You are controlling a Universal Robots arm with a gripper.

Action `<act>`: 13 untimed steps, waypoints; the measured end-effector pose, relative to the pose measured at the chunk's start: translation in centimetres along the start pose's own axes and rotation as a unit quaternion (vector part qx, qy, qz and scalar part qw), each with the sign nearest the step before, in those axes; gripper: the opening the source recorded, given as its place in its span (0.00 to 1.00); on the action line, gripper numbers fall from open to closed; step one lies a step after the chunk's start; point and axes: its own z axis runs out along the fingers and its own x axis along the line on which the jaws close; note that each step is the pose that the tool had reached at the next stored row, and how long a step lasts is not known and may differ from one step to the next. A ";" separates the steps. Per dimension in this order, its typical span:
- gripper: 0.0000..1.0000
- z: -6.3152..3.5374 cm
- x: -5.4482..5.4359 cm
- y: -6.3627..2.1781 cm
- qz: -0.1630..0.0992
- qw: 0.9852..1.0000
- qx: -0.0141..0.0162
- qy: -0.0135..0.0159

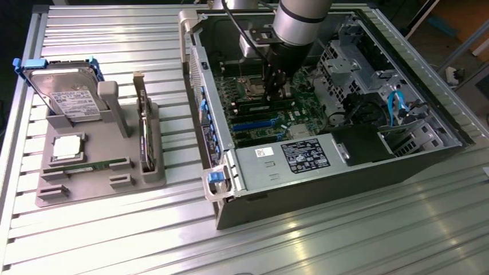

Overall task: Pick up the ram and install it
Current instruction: 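Press down the ram until it locks into place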

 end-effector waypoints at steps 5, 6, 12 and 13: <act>0.11 0.09 0.0 0.00 0.000 1.000 0.000 0.000; 0.11 0.10 0.0 0.00 0.000 1.000 0.000 0.000; 0.11 0.11 0.0 0.00 0.000 1.000 0.000 0.000; 0.11 0.11 0.0 0.00 0.000 1.000 0.000 0.000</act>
